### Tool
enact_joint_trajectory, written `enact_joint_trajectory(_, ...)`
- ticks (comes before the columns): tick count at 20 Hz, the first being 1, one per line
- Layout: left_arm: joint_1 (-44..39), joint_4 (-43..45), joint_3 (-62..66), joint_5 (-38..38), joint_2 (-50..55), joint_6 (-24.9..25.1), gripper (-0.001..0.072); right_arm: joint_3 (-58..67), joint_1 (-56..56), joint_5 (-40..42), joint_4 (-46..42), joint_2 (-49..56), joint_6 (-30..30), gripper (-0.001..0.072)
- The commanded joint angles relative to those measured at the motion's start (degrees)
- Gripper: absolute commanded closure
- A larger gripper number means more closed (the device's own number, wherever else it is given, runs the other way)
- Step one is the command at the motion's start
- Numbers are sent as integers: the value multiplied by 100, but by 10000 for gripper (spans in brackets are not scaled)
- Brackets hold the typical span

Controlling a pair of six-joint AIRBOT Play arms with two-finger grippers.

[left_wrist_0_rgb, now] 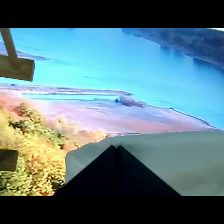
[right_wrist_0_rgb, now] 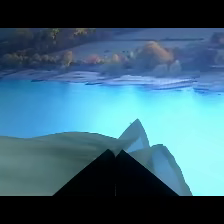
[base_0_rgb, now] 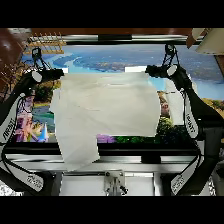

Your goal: Fold the shirts.

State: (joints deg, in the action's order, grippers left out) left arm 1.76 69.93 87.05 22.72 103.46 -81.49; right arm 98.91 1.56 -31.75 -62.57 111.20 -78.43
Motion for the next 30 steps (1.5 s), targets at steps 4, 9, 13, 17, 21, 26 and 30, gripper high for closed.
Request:
enact_joint_trajectory(4, 122, 247, 0, 1390, 101, 0, 679, 4, 2, -916, -129, 68, 7, 659)
enact_joint_trajectory(9, 673, 468, -2, 2942, -343, 249, 680, 7, 2, -2111, -1023, -302, -2, 658)
enact_joint_trajectory(13, 789, 452, -7, 3926, -378, 439, 680, 7, 4, -2579, -997, -525, -70, 659)
enact_joint_trajectory(17, 634, 236, -22, 4382, -363, 452, 680, -20, 4, -3464, -1340, -328, -205, 659)
enact_joint_trajectory(21, 595, 11, -37, 4706, -363, 599, 680, -17, 2, -3617, -1375, -262, -238, 659)
enact_joint_trajectory(26, 699, 17, -33, 4859, -363, 608, 680, -17, 4, -4092, -1864, -470, -232, 659)
enact_joint_trajectory(30, 909, 11, -4, 5189, -361, 610, 680, -17, 11, -4551, -1915, -614, -258, 658)
